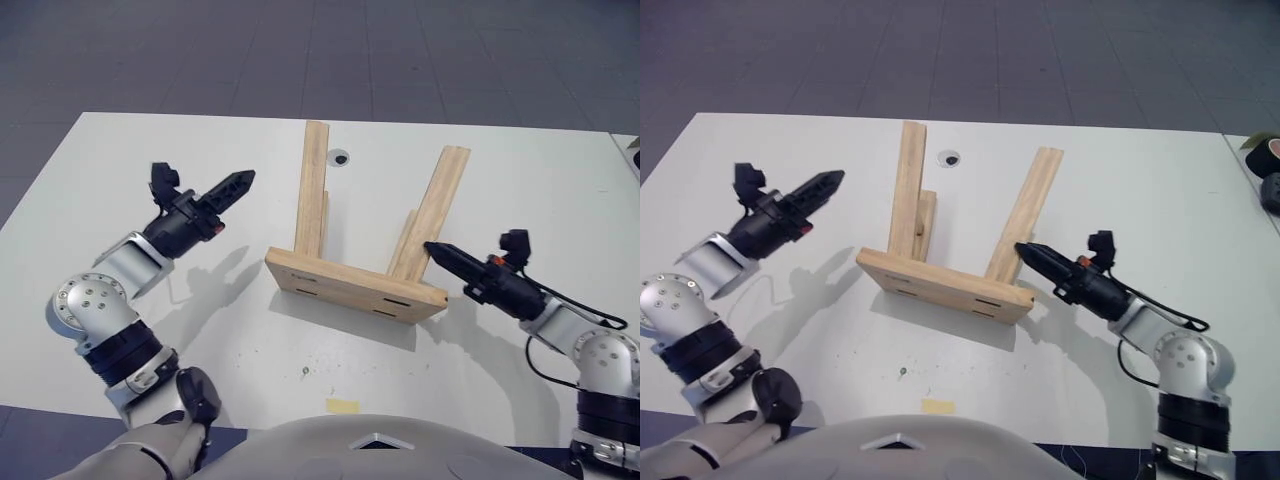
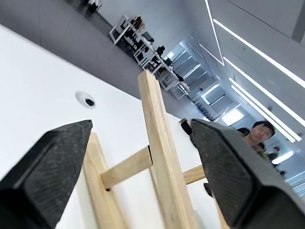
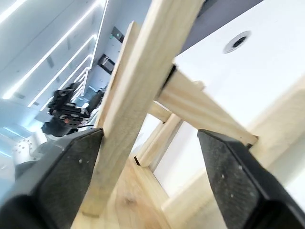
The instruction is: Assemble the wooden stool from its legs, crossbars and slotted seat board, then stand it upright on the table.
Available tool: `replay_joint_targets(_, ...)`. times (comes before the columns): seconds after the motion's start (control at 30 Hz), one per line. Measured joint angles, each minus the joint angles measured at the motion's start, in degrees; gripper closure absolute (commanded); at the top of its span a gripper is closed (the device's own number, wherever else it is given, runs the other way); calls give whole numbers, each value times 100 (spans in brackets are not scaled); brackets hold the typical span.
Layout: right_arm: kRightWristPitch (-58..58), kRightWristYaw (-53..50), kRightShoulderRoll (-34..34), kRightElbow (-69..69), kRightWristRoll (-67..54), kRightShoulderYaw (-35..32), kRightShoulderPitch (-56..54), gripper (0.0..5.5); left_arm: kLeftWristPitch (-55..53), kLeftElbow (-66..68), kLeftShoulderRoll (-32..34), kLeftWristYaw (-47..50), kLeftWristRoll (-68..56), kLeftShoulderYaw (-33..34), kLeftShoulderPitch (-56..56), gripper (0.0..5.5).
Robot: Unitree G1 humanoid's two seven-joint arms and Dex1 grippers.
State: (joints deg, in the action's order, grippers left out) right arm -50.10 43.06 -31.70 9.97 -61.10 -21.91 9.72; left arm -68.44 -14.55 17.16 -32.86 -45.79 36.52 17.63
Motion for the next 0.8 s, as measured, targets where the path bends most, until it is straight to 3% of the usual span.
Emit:
replay_joint_targets(0.2, 1035, 577, -459, 50, 1192, -106, 1033, 34, 2937, 153, 1783, -1945, 1818, -1297, -1325, 17)
replay_joint_targets(0.37, 2105, 1194, -940, 185, 2386, 287, 1531, 11, 5107, 380, 2500, -3021, 2888, -2154, -2075, 10)
replay_joint_targets(0.57, 3069, 1759, -1049, 267, 3371, 1509, 934, 11, 7849, 1214, 2525, -3896, 4050, -4040, -1763, 10)
replay_joint_targets(0.63, 3156, 1808, -1019, 218, 3411, 1649, 632, 40, 8230, 1481, 2385, -3998, 4137, -4394, -1549, 10)
replay_joint_targets(0.8, 3040, 1964, -881, 87, 3311, 1948, 290, 117, 8599, 1978, 2005, -3776, 4237, -4764, -1122, 89)
